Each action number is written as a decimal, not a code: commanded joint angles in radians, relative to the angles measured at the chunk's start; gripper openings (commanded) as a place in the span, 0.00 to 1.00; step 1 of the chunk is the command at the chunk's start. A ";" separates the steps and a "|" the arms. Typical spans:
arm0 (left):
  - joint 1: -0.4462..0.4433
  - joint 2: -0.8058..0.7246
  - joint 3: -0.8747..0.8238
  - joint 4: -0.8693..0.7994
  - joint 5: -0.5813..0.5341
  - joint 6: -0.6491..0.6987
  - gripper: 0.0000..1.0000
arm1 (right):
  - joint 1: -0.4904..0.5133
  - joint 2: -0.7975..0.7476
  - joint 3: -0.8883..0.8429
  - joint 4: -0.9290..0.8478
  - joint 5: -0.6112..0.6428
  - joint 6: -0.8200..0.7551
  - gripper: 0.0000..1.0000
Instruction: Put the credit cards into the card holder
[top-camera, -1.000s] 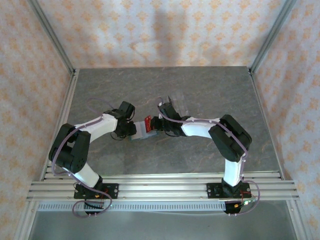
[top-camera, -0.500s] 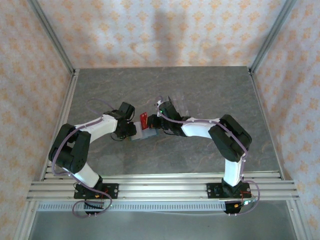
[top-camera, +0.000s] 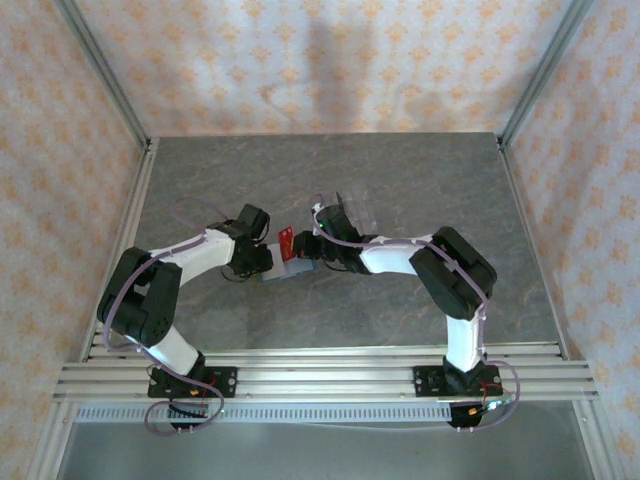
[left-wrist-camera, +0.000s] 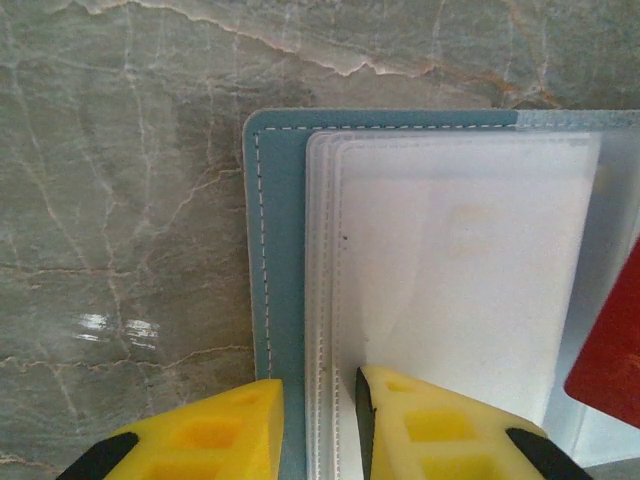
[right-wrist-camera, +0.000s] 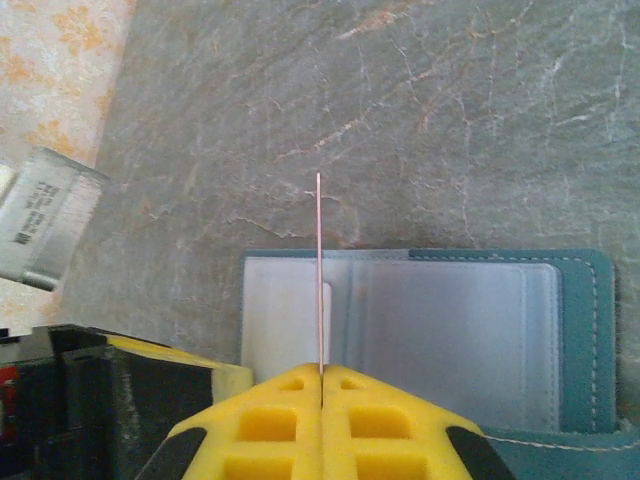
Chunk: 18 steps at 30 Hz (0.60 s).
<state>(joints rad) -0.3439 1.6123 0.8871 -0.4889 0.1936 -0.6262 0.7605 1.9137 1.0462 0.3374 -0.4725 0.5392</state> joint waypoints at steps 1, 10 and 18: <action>0.010 -0.003 -0.030 -0.028 -0.034 0.014 0.27 | 0.003 0.014 0.006 0.034 -0.009 0.001 0.00; 0.010 0.001 -0.028 -0.025 -0.031 0.014 0.27 | 0.003 0.020 0.009 0.049 -0.026 0.013 0.00; 0.010 0.000 -0.030 -0.025 -0.031 0.014 0.26 | 0.003 0.033 0.015 0.059 -0.041 0.026 0.00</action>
<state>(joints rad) -0.3439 1.6119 0.8871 -0.4885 0.1940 -0.6262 0.7605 1.9289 1.0462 0.3538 -0.4988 0.5526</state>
